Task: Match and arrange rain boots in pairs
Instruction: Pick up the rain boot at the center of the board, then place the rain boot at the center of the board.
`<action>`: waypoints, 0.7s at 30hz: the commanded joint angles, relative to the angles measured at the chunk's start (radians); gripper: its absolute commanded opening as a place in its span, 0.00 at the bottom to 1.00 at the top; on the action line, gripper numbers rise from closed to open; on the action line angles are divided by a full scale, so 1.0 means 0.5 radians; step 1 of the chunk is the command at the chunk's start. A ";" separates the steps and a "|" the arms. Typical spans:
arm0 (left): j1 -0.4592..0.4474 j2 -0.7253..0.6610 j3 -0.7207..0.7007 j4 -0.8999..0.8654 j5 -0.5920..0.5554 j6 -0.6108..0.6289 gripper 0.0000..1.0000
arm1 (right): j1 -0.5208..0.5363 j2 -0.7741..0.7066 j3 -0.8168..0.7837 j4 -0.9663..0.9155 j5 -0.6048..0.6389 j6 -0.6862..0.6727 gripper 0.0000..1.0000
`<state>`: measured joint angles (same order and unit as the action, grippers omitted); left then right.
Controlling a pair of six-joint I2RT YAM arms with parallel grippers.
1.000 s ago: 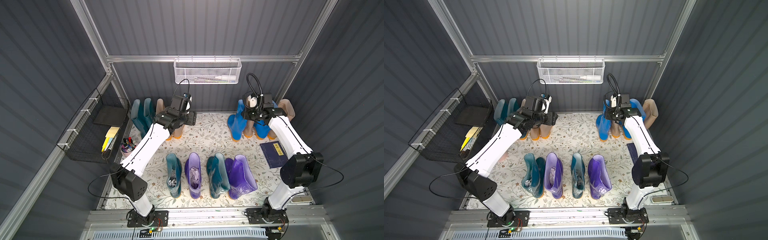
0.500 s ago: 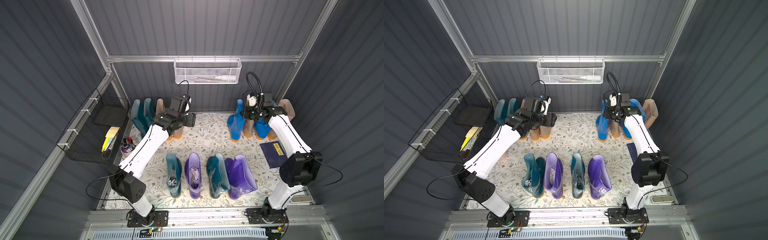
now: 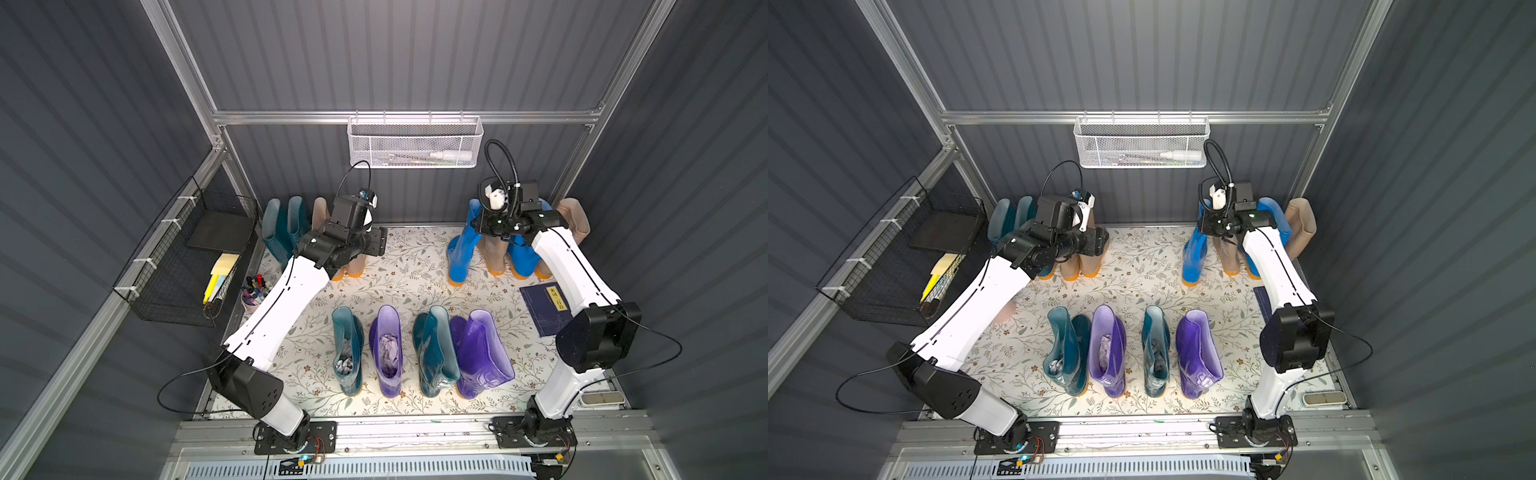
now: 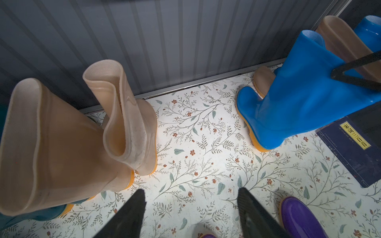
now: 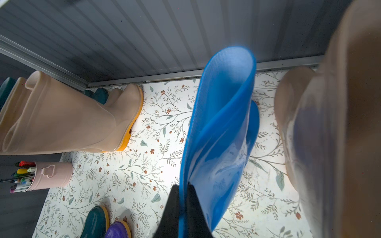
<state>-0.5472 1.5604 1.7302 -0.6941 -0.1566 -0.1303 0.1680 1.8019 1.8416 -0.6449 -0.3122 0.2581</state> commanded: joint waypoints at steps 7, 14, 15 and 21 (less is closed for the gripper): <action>0.012 -0.159 -0.156 0.026 -0.055 -0.014 0.73 | 0.217 0.164 0.383 0.130 0.047 -0.043 0.00; 0.012 -0.262 -0.276 0.012 -0.081 -0.019 0.74 | 0.405 0.447 0.794 0.023 0.104 -0.062 0.00; 0.011 -0.274 -0.297 0.008 -0.088 -0.018 0.74 | 0.433 0.493 0.853 0.016 0.106 -0.062 0.00; 0.013 -0.383 -0.466 0.065 -0.084 -0.057 0.74 | 0.558 0.782 1.214 -0.016 0.123 -0.027 0.00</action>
<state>-0.5465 1.4002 1.5276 -0.6853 -0.1905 -0.1387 0.4274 2.1735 2.3589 -0.7170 -0.2523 0.2501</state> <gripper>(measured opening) 0.740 0.079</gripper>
